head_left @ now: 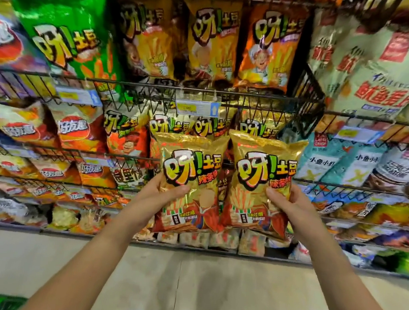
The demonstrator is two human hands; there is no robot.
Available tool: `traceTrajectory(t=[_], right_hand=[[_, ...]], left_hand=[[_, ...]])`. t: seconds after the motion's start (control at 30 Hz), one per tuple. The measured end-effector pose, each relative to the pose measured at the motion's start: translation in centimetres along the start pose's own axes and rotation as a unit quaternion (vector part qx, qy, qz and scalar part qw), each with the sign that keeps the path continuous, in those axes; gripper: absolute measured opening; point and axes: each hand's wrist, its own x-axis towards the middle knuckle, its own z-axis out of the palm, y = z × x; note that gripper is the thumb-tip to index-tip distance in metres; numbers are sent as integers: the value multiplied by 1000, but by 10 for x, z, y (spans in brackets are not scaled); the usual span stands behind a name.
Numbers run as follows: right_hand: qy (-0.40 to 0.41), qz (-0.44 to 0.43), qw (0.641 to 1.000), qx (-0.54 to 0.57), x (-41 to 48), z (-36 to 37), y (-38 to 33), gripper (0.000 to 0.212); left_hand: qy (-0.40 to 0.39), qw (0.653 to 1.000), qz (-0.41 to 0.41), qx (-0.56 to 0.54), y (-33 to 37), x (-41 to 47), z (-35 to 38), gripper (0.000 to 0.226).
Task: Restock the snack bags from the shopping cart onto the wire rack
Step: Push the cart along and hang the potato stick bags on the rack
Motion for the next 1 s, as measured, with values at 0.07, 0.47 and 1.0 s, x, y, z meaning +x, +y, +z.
traceTrajectory(t=[0.07,0.47,1.0], right_hand=[[13,-4,1000,-1,-2,4,-7,74],[70,-26,983,-166,29,-7,-42,102],[96,-64,966,-231,99,-18,-26,23]], left_hand=[[2,1000,0,-1,4,7,-4,43],[8,1000,-3,6,8,29,-20,62],[50,997,-48,-40,-15,58,-12,89]])
